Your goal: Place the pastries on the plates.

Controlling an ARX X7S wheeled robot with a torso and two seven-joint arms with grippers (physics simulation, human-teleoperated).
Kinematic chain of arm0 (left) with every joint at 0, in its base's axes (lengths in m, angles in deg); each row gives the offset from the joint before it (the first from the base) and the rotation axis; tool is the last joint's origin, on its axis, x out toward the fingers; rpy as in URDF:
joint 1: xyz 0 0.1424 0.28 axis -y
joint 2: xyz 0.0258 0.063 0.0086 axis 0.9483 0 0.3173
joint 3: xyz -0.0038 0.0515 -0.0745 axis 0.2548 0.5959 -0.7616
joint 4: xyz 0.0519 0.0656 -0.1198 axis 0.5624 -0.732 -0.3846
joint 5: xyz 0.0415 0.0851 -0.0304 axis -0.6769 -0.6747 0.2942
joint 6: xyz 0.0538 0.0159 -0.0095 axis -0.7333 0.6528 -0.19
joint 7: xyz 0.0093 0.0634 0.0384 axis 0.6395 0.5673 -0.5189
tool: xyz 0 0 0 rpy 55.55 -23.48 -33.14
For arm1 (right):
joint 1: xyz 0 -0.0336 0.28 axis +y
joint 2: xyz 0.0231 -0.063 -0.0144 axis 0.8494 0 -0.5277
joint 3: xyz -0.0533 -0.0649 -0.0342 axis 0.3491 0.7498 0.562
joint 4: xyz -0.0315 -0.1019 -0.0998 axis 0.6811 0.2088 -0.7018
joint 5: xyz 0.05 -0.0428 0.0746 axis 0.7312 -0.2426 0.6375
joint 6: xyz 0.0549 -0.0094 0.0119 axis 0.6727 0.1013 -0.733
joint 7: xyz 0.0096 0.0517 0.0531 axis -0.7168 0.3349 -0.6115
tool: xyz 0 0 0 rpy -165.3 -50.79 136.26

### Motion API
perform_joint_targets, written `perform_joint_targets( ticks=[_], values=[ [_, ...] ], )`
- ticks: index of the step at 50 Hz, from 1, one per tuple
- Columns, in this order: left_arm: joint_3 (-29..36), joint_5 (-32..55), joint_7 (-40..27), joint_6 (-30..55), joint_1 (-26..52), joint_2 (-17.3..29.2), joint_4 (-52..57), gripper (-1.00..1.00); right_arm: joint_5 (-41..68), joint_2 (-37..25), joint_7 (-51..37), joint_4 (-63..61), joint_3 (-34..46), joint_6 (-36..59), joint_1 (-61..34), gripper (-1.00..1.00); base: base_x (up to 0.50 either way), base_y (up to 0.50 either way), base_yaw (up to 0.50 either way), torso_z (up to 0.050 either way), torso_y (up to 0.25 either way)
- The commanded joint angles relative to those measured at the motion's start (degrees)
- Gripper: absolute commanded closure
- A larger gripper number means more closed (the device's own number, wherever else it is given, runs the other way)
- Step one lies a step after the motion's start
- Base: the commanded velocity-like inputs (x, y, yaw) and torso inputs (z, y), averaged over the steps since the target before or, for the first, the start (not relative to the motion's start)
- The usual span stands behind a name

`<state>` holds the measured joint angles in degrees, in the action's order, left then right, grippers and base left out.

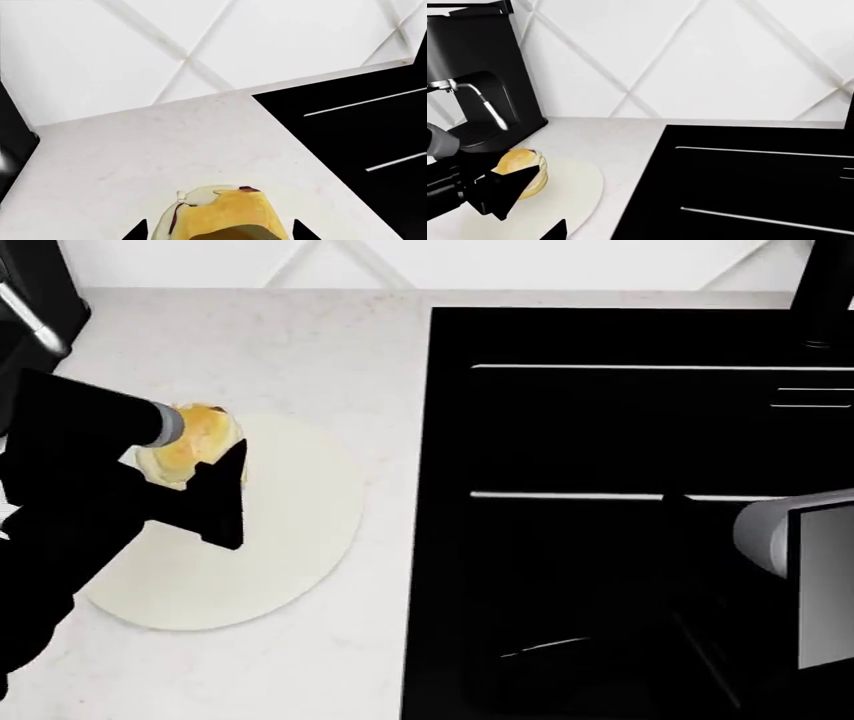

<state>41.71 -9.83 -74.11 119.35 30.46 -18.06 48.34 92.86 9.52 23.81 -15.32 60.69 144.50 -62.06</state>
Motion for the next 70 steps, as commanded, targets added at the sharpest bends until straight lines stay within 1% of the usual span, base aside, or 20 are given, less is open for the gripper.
perform_joint_targets(
  ticks=[1,7,19,27,28,35,43,53,57,65,69,70],
  values=[
    [2.4,-0.6,1.0,-2.9,0.6,-1.6,-5.6,1.00,0.6,-0.6,-0.3,0.5,-0.2,-0.2,0.1,-1.00,0.00,0.00,0.00,0.000,0.000],
    [2.5,-0.6,0.8,-3.2,-0.3,-1.5,-5.8,1.00,-0.1,-0.4,0.6,0.6,-0.2,-0.5,1.1,-1.00,0.00,0.00,0.00,0.000,0.002],
    [3.9,-1.7,0.4,-3.4,0.4,-1.9,-7.6,1.00,-0.8,-0.6,1.3,0.3,-0.2,-0.8,2.0,-1.00,0.00,0.00,0.00,0.000,0.000],
    [3.7,-1.6,-0.1,-3.1,0.8,-2.0,-8.0,1.00,-1.5,-0.4,1.6,0.4,0.1,-1.1,2.2,-1.00,0.00,0.00,0.00,0.000,0.000],
    [3.7,-1.6,-0.1,-3.1,0.8,-1.9,-7.9,-1.00,-1.6,-0.3,1.6,0.4,0.2,-1.1,2.2,-1.00,0.00,0.00,0.00,0.000,0.000],
    [2.8,-0.8,-0.6,-2.1,1.2,-1.4,-6.3,-1.00,-1.8,-0.2,1.7,0.8,0.6,-1.2,2.1,-1.00,0.00,0.00,0.00,0.000,0.000],
    [2.2,0.1,-1.8,0.1,1.0,-0.5,-1.6,-1.00,-1.7,-0.2,1.6,0.9,1.0,-1.3,1.7,-1.00,0.00,0.00,0.00,0.000,0.000],
    [-0.9,3.3,-3.6,4.2,1.3,1.2,6.2,-1.00,-1.8,-0.4,1.6,1.1,1.4,-1.4,1.3,-1.00,0.00,0.00,0.00,0.000,0.000],
    [-2.2,4.9,-4.5,6.3,1.2,2.1,11.1,-1.00,-2.2,-0.4,1.8,1.2,1.3,-1.6,1.5,-1.00,0.00,0.00,0.00,0.000,0.000],
    [-4.4,7.2,-5.9,9.5,0.4,4.1,17.7,-1.00,-0.9,-0.9,0.3,1.7,2.0,-1.2,-0.8,-1.00,0.00,0.00,0.00,0.000,0.000],
    [-6.6,9.2,-6.5,12.4,1.0,5.8,20.8,-1.00,-1.5,-1.5,0.0,2.6,3.5,-0.4,-4.8,-1.00,0.00,0.00,0.00,0.000,0.000],
    [-7.3,10.1,-6.6,13.5,1.7,6.0,21.4,-1.00,-1.8,-2.1,-0.8,2.9,5.1,1.1,-6.2,-1.00,0.00,0.00,0.00,0.000,0.000]
  ],
)
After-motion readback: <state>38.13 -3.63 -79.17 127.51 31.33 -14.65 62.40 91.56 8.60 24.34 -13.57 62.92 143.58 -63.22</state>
